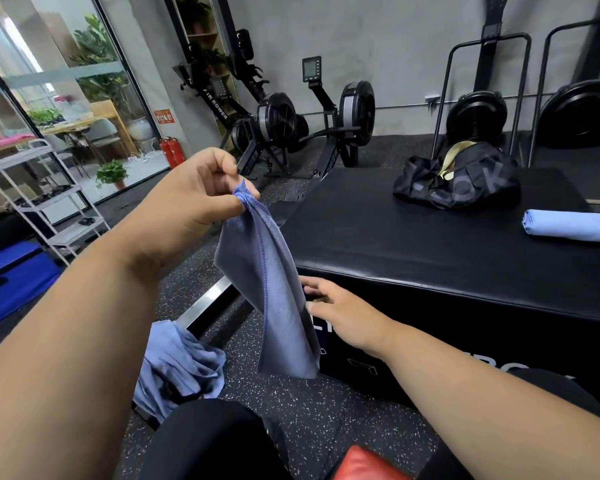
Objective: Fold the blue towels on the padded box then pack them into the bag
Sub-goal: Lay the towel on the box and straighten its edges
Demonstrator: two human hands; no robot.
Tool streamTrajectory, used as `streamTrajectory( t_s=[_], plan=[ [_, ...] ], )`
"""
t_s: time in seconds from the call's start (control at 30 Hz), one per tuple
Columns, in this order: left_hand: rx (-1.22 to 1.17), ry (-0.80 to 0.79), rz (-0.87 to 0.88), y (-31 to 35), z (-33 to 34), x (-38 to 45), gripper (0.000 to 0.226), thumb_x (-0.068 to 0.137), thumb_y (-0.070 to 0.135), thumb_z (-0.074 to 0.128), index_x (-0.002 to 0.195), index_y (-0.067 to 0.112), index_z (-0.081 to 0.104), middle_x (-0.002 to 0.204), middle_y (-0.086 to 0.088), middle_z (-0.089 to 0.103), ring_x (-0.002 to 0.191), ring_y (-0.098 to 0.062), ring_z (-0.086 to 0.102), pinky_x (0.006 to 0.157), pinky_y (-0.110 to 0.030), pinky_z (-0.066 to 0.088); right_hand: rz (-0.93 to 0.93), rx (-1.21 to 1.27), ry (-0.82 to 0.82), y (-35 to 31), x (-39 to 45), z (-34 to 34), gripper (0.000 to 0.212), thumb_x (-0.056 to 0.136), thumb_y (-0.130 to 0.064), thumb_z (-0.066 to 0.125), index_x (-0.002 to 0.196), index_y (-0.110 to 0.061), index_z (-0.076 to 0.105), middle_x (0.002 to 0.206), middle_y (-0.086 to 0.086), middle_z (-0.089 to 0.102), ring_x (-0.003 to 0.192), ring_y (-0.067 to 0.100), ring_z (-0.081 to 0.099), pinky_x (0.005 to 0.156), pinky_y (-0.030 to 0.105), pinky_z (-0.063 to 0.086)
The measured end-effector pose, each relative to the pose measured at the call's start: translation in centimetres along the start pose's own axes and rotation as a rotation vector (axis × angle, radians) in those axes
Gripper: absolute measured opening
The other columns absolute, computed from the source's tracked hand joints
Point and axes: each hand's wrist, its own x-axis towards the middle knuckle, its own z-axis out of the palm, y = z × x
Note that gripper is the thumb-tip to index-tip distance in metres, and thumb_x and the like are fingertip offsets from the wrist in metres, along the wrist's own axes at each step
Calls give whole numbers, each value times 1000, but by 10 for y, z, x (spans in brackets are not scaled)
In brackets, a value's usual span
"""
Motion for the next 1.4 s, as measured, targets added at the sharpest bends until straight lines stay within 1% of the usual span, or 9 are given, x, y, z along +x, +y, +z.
streamTrajectory(
  t_s=[0.13,0.27,0.4,0.6,0.73,0.87,1.1,1.2,1.4],
  plan=[
    [-5,3,-17,-2,-1,-2,52,87,-36,44,99,15,48,87,-12,69,81,-16,69,78,-25,55,-20,23,-55,-2,-2,0,16,103,-20,60,106,-27,74,100,-19,73,92,-6,62,90,22,45],
    [-20,24,-26,-4,-3,-3,49,81,-28,58,98,16,49,82,-6,71,83,-15,70,81,-24,56,-56,118,-75,3,-5,-1,14,99,-12,63,90,-19,70,84,-14,67,80,2,56,85,27,44],
    [-64,21,-43,-8,-5,-4,50,90,-32,46,98,17,48,80,-2,73,86,-16,70,83,-25,56,-32,292,-143,0,-5,-1,10,92,-16,65,101,-14,68,92,-4,68,88,9,61,85,30,51],
    [-84,-75,-47,-9,-4,-4,39,77,-13,61,102,16,51,85,-2,76,92,-20,70,93,-31,57,-36,231,-221,-8,-6,3,31,95,-28,68,126,-33,66,97,-3,66,83,11,59,74,26,50],
    [-71,-90,-54,-14,-5,-5,38,77,-11,61,103,15,52,87,-2,76,94,-21,70,94,-33,56,-93,93,-212,-9,-9,4,10,99,-20,70,109,-19,72,92,-8,67,83,8,58,79,27,49],
    [-96,-62,-58,-20,-7,-8,37,77,-9,63,102,16,52,85,-1,76,95,-21,70,95,-33,55,-155,126,-195,-11,-13,2,10,92,-16,69,98,-9,70,97,-3,67,94,9,58,95,32,48],
    [-140,56,-69,-27,-17,-12,43,78,-19,61,99,17,51,80,-4,71,90,-18,72,90,-28,57,-142,200,-140,-7,-22,-21,12,82,-17,61,80,-17,49,71,-3,43,65,5,39,59,19,33],
    [-154,116,-78,-29,-18,-12,45,79,-21,60,99,18,51,78,-2,69,86,-15,72,83,-24,56,-119,201,-140,4,-23,-29,16,81,-13,65,81,-18,50,75,1,48,71,11,43,64,23,37],
    [-132,169,-92,-32,-18,-10,45,88,-24,54,97,20,52,76,2,70,83,-12,71,78,-25,50,-7,136,-243,19,-31,-38,29,84,-6,67,112,-14,60,97,13,66,93,22,59,89,33,48]
  ],
)
